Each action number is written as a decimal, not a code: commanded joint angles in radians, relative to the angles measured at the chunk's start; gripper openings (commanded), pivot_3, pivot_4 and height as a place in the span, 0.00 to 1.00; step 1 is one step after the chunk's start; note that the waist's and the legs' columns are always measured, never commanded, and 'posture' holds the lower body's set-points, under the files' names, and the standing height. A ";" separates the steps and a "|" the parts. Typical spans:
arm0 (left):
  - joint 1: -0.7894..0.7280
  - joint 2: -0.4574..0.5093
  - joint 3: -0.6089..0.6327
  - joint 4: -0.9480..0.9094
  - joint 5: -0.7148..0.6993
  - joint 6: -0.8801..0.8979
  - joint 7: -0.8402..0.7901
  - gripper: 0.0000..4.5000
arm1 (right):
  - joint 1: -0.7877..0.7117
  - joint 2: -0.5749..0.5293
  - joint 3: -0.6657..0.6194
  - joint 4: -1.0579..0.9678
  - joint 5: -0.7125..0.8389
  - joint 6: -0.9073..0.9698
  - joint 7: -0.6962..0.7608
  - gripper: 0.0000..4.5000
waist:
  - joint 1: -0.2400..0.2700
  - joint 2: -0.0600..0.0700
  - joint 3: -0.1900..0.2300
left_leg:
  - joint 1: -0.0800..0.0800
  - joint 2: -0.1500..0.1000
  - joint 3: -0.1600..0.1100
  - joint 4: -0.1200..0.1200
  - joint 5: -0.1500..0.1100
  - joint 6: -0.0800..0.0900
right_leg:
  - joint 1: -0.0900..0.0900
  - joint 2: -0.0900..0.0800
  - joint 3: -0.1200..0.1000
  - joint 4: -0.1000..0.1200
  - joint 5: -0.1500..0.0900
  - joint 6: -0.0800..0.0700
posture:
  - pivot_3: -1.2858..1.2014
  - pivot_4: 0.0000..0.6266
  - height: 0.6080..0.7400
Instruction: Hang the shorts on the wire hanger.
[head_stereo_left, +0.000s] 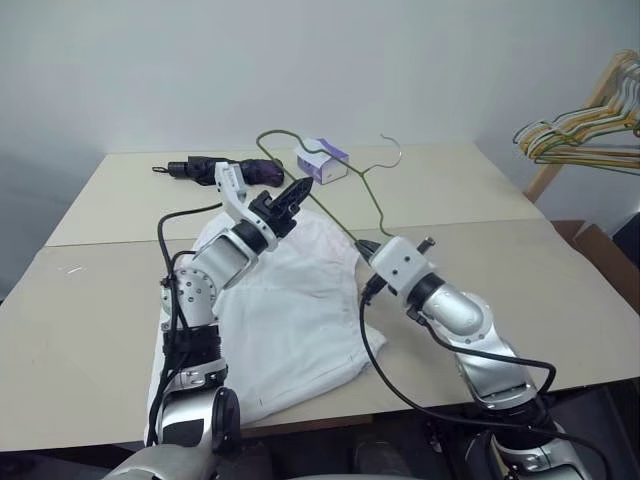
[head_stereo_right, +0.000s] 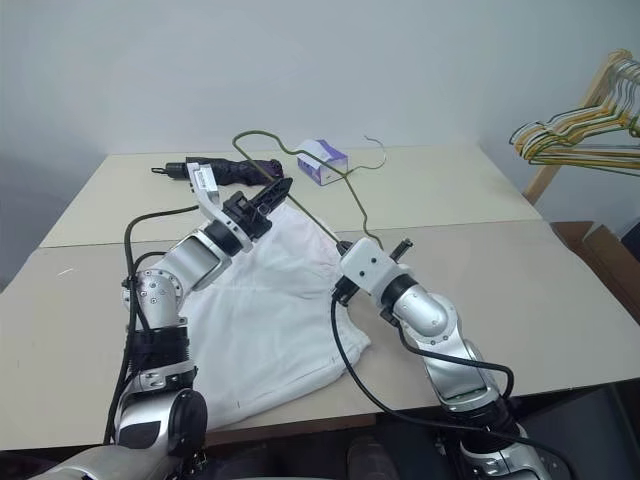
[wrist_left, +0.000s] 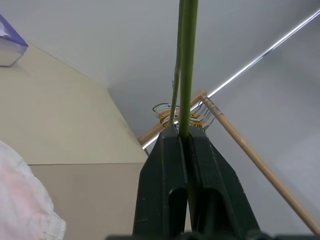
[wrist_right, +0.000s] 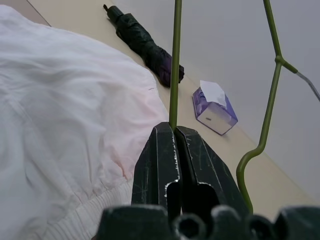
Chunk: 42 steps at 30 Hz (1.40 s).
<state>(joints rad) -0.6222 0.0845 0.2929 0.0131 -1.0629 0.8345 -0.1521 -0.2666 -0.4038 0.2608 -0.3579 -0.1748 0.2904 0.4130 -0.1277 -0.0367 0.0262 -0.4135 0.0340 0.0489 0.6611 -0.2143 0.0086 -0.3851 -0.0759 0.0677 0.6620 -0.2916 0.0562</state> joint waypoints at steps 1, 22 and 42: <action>0.004 0.005 -0.035 -0.045 0.046 -0.047 -0.051 0.00 | -0.013 -0.019 0.024 -0.024 -0.026 -0.074 0.024 0.18 | 0.000 0.000 0.000 | 0.000 0.000 0.000 0.000 0.000 0.000 | 0.000 0.000 0.000 0.000 0.000 0.000 | 0.46 0.00 1.00; -0.062 0.373 -0.004 0.075 0.012 -0.127 -0.957 0.00 | -0.156 -0.317 -0.480 0.044 1.007 0.787 0.593 0.96 | -0.036 0.001 0.001 | 0.003 0.001 -0.001 0.000 0.000 0.000 | 0.003 0.000 -0.002 -0.002 0.000 0.000 | 0.45 0.00 1.00; -0.085 0.316 0.003 0.115 0.001 -0.150 -1.089 0.00 | -0.413 -0.307 -0.202 0.261 0.970 0.778 0.781 0.96 | -0.033 0.002 0.001 | 0.007 0.001 -0.005 0.000 0.000 0.001 | 0.013 -0.001 -0.004 -0.008 0.001 0.002 | 0.46 0.00 1.00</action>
<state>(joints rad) -0.6951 0.3984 0.2850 0.1476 -1.0610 0.6980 -1.2402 -0.6568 -0.7126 0.0673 -0.0735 0.7959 1.0913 1.1943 -0.1606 -0.0352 0.0276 -0.4063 0.0347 0.0442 0.6606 -0.2146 0.0093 -0.3725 -0.0766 0.0637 0.6542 -0.2905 0.0584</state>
